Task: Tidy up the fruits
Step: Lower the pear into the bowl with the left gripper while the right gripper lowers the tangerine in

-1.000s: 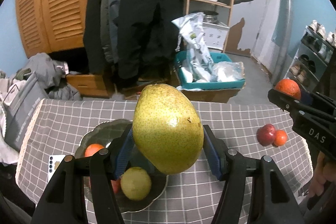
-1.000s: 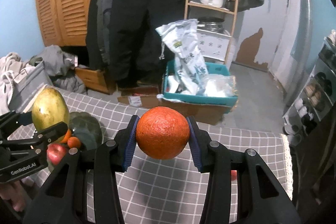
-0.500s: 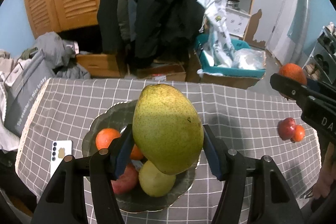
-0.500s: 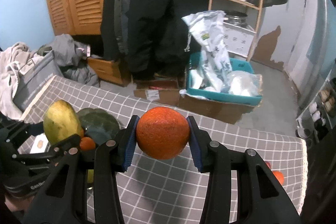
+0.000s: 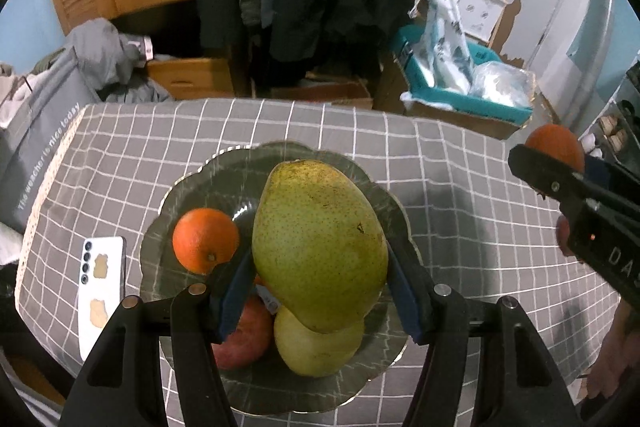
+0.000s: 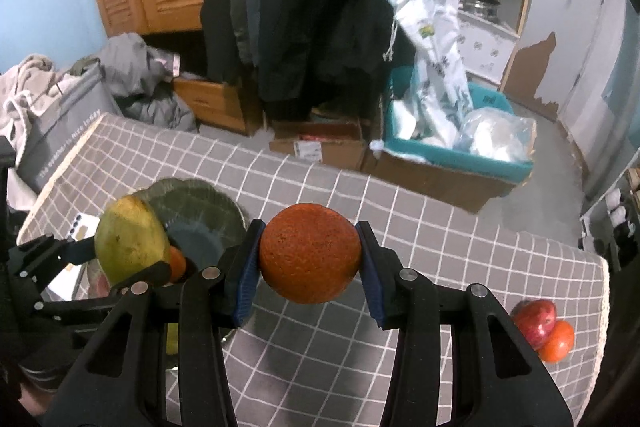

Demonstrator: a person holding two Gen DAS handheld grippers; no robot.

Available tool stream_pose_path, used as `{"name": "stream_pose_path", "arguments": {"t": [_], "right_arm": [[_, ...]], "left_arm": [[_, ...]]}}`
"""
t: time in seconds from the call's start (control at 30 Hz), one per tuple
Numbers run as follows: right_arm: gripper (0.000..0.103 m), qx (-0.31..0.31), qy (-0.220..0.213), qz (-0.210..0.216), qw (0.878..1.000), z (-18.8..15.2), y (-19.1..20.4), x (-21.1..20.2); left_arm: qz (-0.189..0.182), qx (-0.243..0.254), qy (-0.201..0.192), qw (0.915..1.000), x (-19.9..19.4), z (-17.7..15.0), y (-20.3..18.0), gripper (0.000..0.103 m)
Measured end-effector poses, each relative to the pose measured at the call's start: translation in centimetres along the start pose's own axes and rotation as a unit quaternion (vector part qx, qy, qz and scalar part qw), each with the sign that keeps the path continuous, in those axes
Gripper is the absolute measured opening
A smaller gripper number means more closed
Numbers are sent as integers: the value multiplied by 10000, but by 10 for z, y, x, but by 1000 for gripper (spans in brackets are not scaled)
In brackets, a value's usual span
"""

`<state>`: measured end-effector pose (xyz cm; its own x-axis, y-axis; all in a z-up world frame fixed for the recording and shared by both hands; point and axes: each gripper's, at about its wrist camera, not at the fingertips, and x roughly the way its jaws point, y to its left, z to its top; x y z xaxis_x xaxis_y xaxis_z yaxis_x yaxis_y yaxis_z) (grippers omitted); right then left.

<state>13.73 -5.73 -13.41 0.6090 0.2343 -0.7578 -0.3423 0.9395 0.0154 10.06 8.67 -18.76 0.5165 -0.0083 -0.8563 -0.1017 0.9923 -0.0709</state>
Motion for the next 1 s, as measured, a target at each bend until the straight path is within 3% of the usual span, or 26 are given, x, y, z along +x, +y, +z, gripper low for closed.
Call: {"name": "stream_pose_path", "arguments": {"t": [0.43,0.57,0.63,0.67,1.0], "right_arm": [[44,104,415,132,9990,-12,1,32],[44,122,419,146,9989,-11,1,33],[44,142,424,167,9989,-11,2,33],[44,150,428,183,9988,-11,2,34],[44,-11,497,416,9979,-11,18,40]], "left_arm": [[-72,-67,442,9990,33,-5,3,65],[3,-44,390,9992,31,-3,3,65],[22,-13,316,9995,28,-2,3,77],[37,-14,273,9996,26,-1,4,78],[238,-263,215,9991,7,-4,30,79]]}}
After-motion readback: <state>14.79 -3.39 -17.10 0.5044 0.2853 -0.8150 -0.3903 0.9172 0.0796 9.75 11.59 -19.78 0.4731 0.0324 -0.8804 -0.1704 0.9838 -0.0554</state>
